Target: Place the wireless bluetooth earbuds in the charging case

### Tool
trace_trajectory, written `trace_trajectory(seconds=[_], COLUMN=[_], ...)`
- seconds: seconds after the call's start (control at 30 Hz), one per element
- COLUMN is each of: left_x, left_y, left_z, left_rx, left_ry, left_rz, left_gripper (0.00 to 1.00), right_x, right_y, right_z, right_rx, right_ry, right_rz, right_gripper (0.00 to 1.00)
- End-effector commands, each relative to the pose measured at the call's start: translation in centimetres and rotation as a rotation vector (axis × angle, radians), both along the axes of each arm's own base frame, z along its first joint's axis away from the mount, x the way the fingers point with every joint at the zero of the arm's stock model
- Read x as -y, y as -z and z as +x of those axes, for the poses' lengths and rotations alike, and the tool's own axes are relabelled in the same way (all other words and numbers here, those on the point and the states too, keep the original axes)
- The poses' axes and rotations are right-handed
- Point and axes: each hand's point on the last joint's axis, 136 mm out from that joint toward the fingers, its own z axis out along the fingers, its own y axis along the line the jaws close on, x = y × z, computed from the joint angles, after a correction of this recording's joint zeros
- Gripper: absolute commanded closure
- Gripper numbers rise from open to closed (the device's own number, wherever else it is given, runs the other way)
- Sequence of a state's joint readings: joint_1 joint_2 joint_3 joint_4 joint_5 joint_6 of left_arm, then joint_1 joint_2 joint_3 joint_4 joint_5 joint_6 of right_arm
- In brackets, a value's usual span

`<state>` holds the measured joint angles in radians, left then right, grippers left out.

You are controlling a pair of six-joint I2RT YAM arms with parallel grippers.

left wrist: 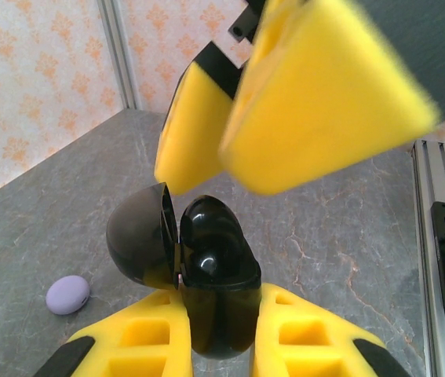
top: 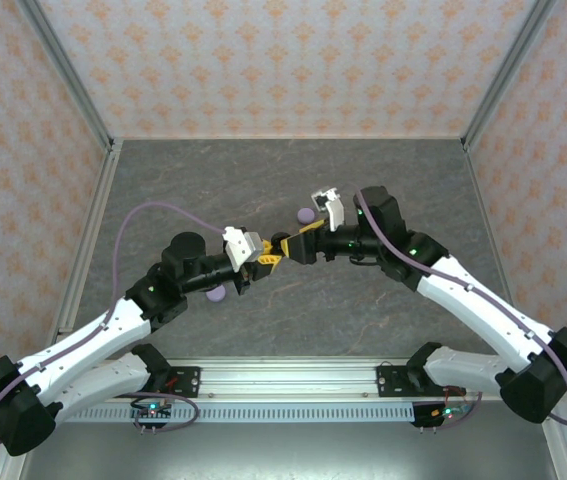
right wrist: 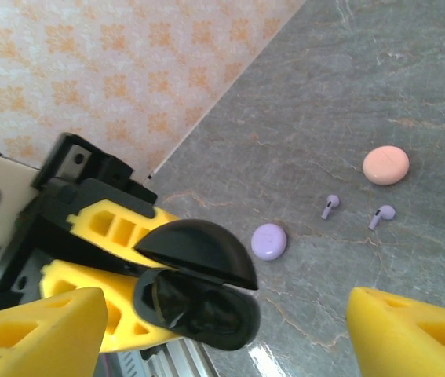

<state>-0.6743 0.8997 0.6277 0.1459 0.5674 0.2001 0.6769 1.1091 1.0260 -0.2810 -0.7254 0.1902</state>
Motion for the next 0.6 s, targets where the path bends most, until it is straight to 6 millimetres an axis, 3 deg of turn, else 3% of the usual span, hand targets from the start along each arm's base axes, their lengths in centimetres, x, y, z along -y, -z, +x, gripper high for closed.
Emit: trace_trajectory(seconds=[0.0,0.13,0.23,0.57], left_x=[0.3,0.4,0.4,0.5], left_y=[-2.6,-2.6,-2.6,-2.9], left_z=[0.0,0.0,0.0,-0.2], left_rx=[0.049,0.047,0.044,0.050], left_ry=[0.003,0.004,0.004,0.017], left_rz=[-0.061,-0.072,-0.075,-0.102], left_gripper=[1.00,1.00,1.00,1.00], right_x=[0.0,0.0,0.1,0.9], right_y=[-1.9,-1.2,-1.4,-0.5], right_z=[-0.3,-0.1,-0.1,0.6], right_rx=[0.037,0.020,0.022,0.013], right_ry=[-0.017,-0.010,-0.007,0.052], right_rz=[0.079,0.060,0.061,0.001], right_gripper=[0.17,0.19,0.26,0.31])
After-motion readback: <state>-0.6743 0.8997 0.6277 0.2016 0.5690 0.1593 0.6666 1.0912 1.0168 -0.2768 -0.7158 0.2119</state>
